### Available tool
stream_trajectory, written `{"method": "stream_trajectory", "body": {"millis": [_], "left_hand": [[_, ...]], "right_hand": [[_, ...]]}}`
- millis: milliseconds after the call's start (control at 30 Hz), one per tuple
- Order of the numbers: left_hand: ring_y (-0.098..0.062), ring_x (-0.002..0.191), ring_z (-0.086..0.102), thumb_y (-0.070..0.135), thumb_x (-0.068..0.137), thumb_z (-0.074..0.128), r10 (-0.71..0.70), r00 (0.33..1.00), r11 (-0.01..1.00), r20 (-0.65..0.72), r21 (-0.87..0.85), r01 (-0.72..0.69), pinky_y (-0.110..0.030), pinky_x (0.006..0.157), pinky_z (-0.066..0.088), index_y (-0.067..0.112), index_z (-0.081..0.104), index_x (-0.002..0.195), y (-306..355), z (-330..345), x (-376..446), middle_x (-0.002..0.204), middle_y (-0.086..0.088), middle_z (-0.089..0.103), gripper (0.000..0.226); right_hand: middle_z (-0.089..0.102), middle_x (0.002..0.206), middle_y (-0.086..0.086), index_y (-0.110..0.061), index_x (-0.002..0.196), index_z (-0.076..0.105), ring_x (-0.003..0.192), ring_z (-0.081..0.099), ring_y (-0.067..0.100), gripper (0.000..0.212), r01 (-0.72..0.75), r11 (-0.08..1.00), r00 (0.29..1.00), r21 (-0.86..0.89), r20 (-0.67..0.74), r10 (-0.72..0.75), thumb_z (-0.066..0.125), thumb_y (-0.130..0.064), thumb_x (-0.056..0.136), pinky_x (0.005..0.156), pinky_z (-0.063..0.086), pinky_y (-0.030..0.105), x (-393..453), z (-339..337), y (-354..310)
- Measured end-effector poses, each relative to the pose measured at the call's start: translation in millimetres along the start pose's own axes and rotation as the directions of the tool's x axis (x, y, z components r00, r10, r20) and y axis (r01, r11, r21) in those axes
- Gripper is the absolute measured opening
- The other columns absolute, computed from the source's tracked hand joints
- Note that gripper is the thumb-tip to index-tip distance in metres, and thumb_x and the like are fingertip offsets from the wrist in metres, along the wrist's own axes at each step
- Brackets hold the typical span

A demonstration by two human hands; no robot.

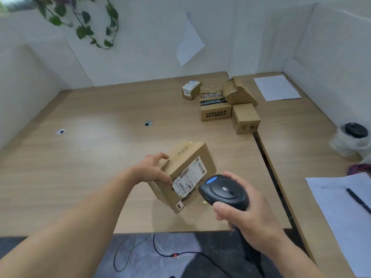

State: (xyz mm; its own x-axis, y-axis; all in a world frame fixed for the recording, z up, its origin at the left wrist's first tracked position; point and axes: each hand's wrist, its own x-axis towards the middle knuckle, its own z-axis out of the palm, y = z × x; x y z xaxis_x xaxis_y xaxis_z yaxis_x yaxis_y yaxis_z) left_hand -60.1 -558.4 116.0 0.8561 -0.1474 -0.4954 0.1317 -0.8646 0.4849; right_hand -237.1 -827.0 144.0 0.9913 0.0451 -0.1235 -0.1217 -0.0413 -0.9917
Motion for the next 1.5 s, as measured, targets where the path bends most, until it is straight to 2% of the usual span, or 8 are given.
{"method": "stream_trajectory", "body": {"millis": [233,467,667,800,933,1133,1267,1500], "left_hand": [[-0.014,0.086,0.057,0.025,0.052,0.073,-0.061,0.997,0.981,0.037,-0.180,0.066,-0.018,0.050,0.045,0.033,0.050,0.138,-25.1,-66.9,-71.1,0.120,-0.001,0.045,0.090],[-0.020,0.101,0.058,0.030,0.054,0.080,-0.136,0.990,0.959,-0.031,-0.256,0.124,-0.029,0.070,0.052,0.041,0.053,0.131,-97.8,-102.5,-140.2,0.128,-0.002,0.043,0.082],[-0.025,0.111,0.057,0.033,0.049,0.081,-0.158,0.983,0.928,-0.094,-0.354,0.116,-0.032,0.074,0.053,0.045,0.051,0.131,-170.6,-125.3,-204.5,0.128,-0.002,0.043,0.088],[-0.021,0.106,0.055,0.029,0.055,0.079,-0.141,0.979,0.906,-0.146,-0.417,0.068,-0.027,0.069,0.050,0.043,0.046,0.137,-218.1,-141.9,-248.7,0.131,-0.003,0.041,0.089],[-0.017,0.100,0.054,0.034,0.040,0.082,-0.149,0.958,0.857,-0.244,-0.516,0.002,-0.025,0.066,0.047,0.044,0.042,0.143,-272.8,-149.3,-295.9,0.135,-0.004,0.038,0.111],[-0.029,0.106,0.064,0.031,0.038,0.084,-0.275,0.792,0.578,-0.545,-0.752,-0.316,-0.041,0.077,0.055,0.045,0.028,0.149,-361.7,-132.4,-340.0,0.131,-0.005,0.044,0.126],[-0.028,0.109,0.065,0.016,0.053,0.080,-0.413,0.638,0.379,-0.650,-0.760,-0.529,-0.041,0.075,0.056,0.040,0.016,0.157,-395.2,-115.0,-359.1,0.131,-0.008,0.048,0.124],[-0.031,0.113,0.064,0.015,0.047,0.084,-0.536,0.530,0.281,-0.657,-0.731,-0.622,-0.053,0.086,0.059,0.038,0.021,0.157,-444.3,-114.5,-391.0,0.129,-0.010,0.051,0.129]], "right_hand": [[0.076,0.103,-0.019,-0.045,0.115,0.062,0.084,0.074,0.005,0.067,0.104,0.994,0.981,-0.045,0.171,-0.095,0.085,-0.036,0.053,0.060,0.050,0.013,4.0,53.7,-24.0],[0.072,0.108,-0.028,-0.041,0.121,0.057,0.098,0.072,-0.001,0.072,0.194,0.977,0.938,-0.084,0.307,-0.159,0.087,-0.028,0.057,0.078,0.051,0.008,-6.2,120.8,-38.7],[0.074,0.109,-0.024,-0.037,0.125,0.058,0.098,0.073,0.002,0.080,0.236,0.969,0.907,-0.078,0.376,-0.191,0.087,-0.038,0.051,0.079,0.052,0.011,-29.7,191.8,-49.6],[0.075,0.105,-0.024,-0.037,0.120,0.060,0.096,0.074,0.003,0.071,0.255,0.965,0.891,-0.069,0.405,-0.206,0.087,-0.025,0.056,0.077,0.053,0.013,-50.7,246.9,-60.4],[0.077,0.106,-0.015,-0.031,0.121,0.063,0.096,0.075,0.007,0.074,0.258,0.966,0.883,-0.017,0.410,-0.228,0.087,-0.027,0.052,0.078,0.055,0.016,-74.5,308.9,-64.9],[0.077,0.108,0.003,-0.031,0.130,0.060,0.080,0.076,0.024,0.086,0.226,0.970,0.891,0.089,0.384,-0.243,0.085,-0.041,0.049,0.056,0.054,0.028,-106.8,399.5,-64.4],[0.077,0.096,0.010,-0.029,0.132,0.058,0.063,0.069,0.028,0.077,0.186,0.973,0.885,0.136,0.406,-0.226,0.084,-0.027,0.059,0.050,0.051,0.033,-116.5,450.4,-71.3],[0.077,0.090,0.009,-0.035,0.127,0.058,0.061,0.068,0.026,0.064,0.178,0.976,0.851,0.125,0.478,-0.216,0.082,-0.019,0.070,0.054,0.053,0.037,-118.7,516.0,-81.7]]}}
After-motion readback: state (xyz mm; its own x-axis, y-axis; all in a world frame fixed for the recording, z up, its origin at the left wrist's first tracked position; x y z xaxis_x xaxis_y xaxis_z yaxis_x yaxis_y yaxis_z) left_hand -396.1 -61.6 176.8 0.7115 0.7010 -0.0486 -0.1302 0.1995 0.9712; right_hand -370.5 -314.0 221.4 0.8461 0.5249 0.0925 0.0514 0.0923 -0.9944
